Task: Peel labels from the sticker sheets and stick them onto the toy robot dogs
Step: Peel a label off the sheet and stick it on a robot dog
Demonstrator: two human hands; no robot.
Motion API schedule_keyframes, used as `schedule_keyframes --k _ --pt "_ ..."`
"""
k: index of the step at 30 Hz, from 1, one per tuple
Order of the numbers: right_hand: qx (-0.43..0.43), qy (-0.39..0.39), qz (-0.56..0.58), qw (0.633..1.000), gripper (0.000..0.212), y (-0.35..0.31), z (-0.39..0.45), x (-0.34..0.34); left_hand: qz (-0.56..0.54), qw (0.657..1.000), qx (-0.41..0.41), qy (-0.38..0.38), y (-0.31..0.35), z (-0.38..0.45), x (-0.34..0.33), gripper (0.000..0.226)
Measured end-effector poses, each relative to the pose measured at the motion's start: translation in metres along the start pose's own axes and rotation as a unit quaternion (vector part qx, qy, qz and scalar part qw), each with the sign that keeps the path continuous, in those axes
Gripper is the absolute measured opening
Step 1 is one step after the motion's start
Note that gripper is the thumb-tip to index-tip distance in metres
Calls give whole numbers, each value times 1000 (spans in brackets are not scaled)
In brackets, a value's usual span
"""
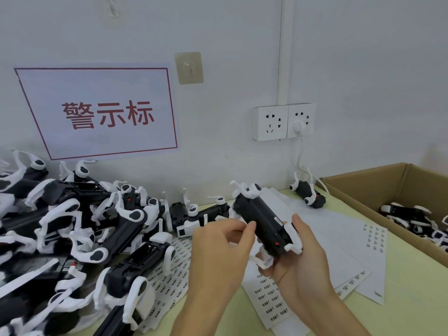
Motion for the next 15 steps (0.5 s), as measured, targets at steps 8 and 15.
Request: schedule_keyframes --k 8,15 --pt "-1 -22 16 1000 33 1 0 3 -108 987 67 98 -17 8 27 36" --pt "341 -66 -378 858 23 -32 -19 -11 -268 941 194 72 -40 15 34 20"
Point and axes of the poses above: each hand's wrist, its own z-axis towards the middle knuckle, its own x-axis out of the back of the hand, y = z × x, the point moved 6 cm from there along z, towards the middle knuckle, and after that the axes turned 3 degrees about -x, right-handed, at the moved point
